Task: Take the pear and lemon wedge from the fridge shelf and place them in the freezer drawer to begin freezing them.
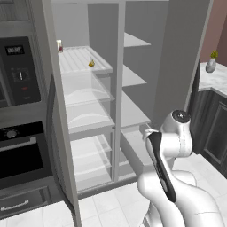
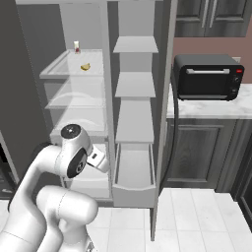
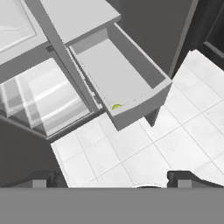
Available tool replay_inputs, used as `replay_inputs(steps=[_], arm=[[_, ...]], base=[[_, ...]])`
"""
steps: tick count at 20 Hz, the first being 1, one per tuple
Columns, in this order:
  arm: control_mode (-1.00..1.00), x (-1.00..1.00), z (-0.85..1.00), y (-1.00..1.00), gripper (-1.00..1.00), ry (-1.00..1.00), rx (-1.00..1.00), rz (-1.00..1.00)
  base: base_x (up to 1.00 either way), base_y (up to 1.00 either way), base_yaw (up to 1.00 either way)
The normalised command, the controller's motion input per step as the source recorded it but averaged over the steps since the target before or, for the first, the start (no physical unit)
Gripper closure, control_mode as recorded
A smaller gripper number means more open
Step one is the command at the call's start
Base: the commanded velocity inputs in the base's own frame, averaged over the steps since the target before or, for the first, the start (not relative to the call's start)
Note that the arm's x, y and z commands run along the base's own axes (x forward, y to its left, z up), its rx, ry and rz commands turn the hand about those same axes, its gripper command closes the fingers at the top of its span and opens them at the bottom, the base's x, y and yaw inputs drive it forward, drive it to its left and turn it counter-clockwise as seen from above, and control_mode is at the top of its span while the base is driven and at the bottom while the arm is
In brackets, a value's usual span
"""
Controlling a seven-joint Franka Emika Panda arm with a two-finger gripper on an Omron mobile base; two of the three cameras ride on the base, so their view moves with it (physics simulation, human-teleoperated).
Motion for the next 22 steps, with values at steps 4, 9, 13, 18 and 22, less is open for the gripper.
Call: replay_inputs(steps=[4, 9, 13, 18, 22], arm=[[1.0, -0.07, -0.07, 0.26, -1.0, 0.05, 0.0, 0.01], [1.0, 0.0, 0.0, 0.0, -1.0, 0.0, 0.0, 0.0], [1.0, 0.0, 0.0, 0.0, -1.0, 0.0, 0.0, 0.0], [1.0, 0.0, 0.0, 0.0, -1.0, 0.0, 0.0, 0.0], [1.0, 0.0, 0.0, 0.0, -1.0, 0.0, 0.0, 0.0]], base=[[0.0, 0.14, 0.02], [0.24, 0.47, 0.2], [0.61, 0.13, 0.32], [0.56, 0.0, 0.33], [0.57, 0.04, 0.28]])
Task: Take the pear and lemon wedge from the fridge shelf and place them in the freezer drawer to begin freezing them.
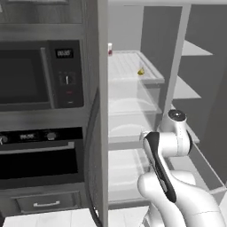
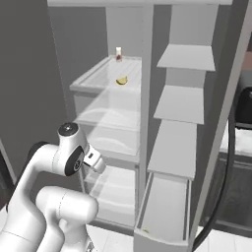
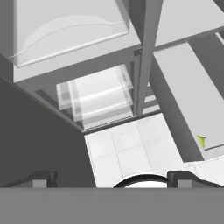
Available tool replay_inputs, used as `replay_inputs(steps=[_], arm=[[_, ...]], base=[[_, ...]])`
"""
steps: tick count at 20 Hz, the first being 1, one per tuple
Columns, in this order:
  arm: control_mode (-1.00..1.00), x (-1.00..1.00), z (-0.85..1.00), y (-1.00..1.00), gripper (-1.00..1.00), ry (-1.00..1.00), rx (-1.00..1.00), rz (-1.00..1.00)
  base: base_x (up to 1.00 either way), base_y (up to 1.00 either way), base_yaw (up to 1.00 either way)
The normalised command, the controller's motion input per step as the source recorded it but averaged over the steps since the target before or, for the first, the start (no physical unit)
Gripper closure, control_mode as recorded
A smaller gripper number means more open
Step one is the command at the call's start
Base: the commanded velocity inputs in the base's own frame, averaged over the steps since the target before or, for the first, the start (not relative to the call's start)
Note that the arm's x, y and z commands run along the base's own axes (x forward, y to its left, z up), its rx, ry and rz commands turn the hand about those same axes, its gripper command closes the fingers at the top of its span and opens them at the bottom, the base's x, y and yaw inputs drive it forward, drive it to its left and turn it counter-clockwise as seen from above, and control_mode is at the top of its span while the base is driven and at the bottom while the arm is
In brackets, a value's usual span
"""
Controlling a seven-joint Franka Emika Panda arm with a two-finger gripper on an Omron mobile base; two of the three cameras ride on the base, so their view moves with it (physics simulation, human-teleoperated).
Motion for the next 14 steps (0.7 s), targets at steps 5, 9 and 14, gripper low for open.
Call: replay_inputs(steps=[5, 9, 14], arm=[[1.0, 0.0, 0.0, 0.0, -1.0, 0.0, 0.0, 0.0], [1.0, 0.0, 0.0, 0.0, -1.0, 0.0, 0.0, 0.0], [1.0, 0.0, 0.0, 0.0, -1.0, 0.0, 0.0, 0.0]], base=[[0.47, -0.04, 0.13], [0.52, -0.02, 0.0], [0.6, 0.0, -0.01]])
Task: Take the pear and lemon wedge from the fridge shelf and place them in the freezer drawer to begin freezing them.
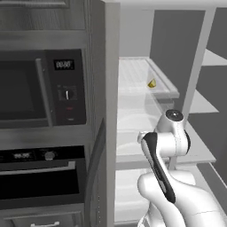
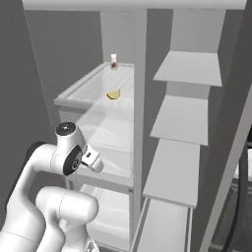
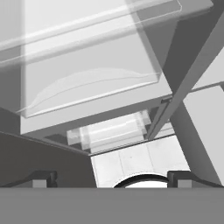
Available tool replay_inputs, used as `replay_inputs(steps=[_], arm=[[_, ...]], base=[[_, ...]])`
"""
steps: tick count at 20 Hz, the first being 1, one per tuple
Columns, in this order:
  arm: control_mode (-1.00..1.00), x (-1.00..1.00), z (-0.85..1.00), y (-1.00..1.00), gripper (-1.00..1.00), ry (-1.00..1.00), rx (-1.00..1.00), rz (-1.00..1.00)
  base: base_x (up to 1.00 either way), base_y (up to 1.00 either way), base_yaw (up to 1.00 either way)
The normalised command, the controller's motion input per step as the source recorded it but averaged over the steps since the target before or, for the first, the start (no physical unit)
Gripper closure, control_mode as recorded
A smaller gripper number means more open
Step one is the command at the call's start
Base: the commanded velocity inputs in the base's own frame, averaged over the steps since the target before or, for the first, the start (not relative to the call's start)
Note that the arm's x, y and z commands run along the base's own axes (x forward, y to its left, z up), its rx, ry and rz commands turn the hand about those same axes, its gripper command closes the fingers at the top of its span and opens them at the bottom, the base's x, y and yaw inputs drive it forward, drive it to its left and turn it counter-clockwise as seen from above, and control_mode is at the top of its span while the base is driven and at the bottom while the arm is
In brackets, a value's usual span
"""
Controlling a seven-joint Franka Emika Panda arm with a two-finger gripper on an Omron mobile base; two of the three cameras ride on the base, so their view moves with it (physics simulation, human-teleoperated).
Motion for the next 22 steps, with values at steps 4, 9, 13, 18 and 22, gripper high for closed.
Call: replay_inputs(steps=[4, 9, 13, 18, 22], arm=[[1.0, 0.0, 0.0, 0.0, -1.0, 0.0, 0.0, 0.0], [-1.0, 0.1, 0.69, -0.04, -1.0, -0.04, 0.0, 0.0], [-1.0, 0.34, 1.0, -0.2, -1.0, -0.03, -0.01, 0.0], [-1.0, 0.37, 1.0, -0.16, -1.0, -0.01, -0.01, -0.03], [-1.0, 0.35, 0.99, -0.17, -1.0, 0.0, -0.01, -0.1]], base=[[0.21, 0.0, -0.01], [0.01, 0.0, 0.0], [0.0, 0.0, 0.0], [0.0, 0.0, 0.0], [0.0, 0.0, 0.0]])
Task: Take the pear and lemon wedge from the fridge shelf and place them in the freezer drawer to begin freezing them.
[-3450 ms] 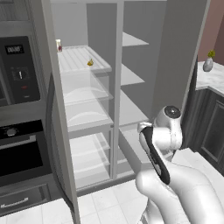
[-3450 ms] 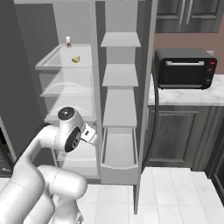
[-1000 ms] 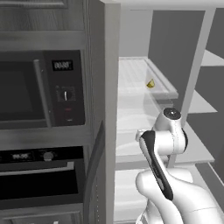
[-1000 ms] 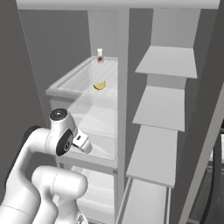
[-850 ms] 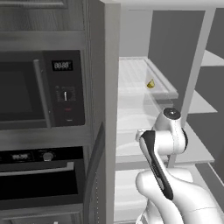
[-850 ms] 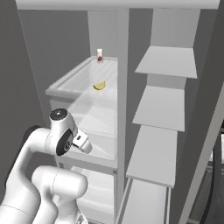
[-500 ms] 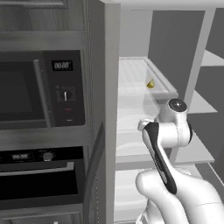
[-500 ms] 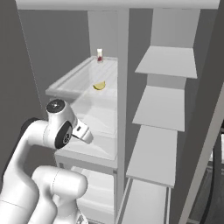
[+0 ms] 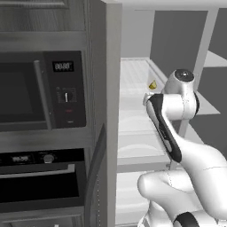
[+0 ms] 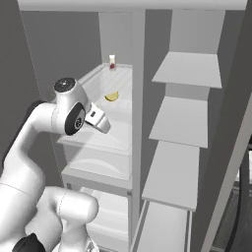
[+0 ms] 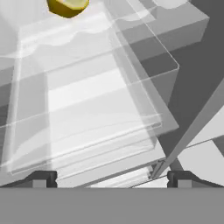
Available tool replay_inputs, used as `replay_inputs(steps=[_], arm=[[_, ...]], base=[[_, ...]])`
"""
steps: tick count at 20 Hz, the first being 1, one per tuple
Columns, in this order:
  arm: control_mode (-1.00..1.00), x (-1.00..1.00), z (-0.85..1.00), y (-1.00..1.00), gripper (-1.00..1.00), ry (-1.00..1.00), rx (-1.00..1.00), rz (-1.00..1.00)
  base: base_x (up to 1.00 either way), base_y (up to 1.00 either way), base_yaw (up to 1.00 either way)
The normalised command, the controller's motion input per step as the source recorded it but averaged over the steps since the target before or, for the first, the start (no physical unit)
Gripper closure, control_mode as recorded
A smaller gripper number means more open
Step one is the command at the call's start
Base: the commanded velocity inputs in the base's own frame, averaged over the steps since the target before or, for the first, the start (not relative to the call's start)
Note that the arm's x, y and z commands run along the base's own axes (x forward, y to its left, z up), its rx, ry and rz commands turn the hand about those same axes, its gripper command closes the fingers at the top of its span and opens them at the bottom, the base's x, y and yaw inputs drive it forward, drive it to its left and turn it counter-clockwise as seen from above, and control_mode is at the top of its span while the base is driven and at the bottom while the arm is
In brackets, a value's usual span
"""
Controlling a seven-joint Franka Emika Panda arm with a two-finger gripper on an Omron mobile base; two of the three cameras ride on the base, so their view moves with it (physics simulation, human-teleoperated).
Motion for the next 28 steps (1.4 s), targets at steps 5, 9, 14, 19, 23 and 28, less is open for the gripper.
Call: replay_inputs(steps=[5, 9, 14, 19, 23, 28], arm=[[-1.0, 0.48, 0.83, -0.02, -1.0, 0.0, 0.0, -0.06], [-1.0, 0.54, 0.28, -0.01, -1.0, 0.04, 0.0, -0.01], [-1.0, 0.58, 0.01, 0.0, -1.0, 0.06, 0.0, 0.0], [-1.0, 0.67, -0.05, 0.0, -1.0, 0.12, 0.0, 0.0], [-1.0, 0.52, -0.15, -0.15, -1.0, 0.08, 0.0, 0.0], [-1.0, 0.44, -0.19, -0.31, -1.0, 0.1, 0.0, 0.0]], base=[[0.0, 0.0, 0.0], [0.0, 0.0, 0.0], [0.0, 0.0, 0.0], [0.0, 0.0, 0.0], [0.0, 0.0, 0.0], [0.0, 0.0, 0.0]])
